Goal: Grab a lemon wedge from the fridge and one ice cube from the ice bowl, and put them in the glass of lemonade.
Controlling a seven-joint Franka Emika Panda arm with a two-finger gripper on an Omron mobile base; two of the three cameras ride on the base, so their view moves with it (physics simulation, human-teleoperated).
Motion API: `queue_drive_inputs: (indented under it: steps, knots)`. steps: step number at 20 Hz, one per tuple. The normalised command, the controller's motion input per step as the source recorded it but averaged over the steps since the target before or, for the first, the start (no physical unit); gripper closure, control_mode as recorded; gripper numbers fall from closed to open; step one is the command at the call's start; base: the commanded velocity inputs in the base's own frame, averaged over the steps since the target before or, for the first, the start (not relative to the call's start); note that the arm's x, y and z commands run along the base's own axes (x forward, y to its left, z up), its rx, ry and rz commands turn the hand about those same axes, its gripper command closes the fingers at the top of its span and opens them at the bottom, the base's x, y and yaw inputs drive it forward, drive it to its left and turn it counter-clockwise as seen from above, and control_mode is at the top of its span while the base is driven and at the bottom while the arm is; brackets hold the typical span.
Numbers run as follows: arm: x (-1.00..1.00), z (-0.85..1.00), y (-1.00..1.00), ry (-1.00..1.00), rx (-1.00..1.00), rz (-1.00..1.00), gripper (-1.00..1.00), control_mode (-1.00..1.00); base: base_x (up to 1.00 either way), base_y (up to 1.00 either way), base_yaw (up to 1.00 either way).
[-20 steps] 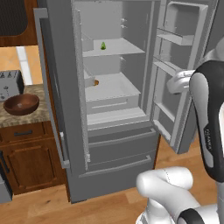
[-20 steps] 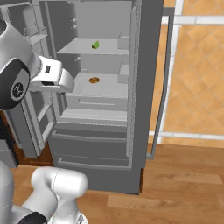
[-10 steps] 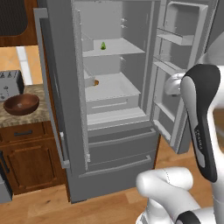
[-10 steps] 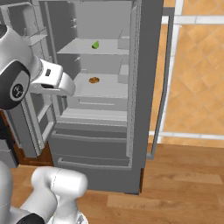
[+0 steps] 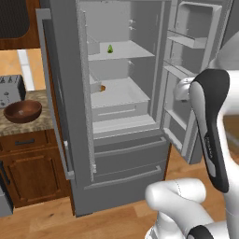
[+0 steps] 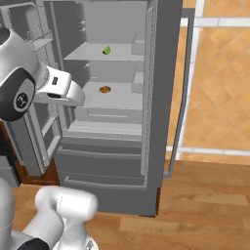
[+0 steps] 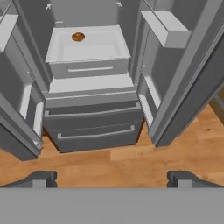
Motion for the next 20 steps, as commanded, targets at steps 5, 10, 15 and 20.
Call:
queue_drive_inputs:
  steps: [5, 10, 15, 20]
  knots:
    - [0.00, 0.00, 0.00, 0.00, 0.00, 0.00, -1.00, 1.00, 0.78, 0.02, 0.00]
    - [0.00, 0.00, 0.00, 0.00, 0.00, 0.00, -1.00, 1.00, 1.00, 0.04, 0.00]
    - [0.00, 0.00, 0.00, 0.00, 0.00, 0.00, -1.00, 1.00, 1.00, 0.02, 0.00]
    - [0.00, 0.00, 0.00, 0.00, 0.00, 0.00, -1.00, 1.00, 0.82, 0.00, 0.00]
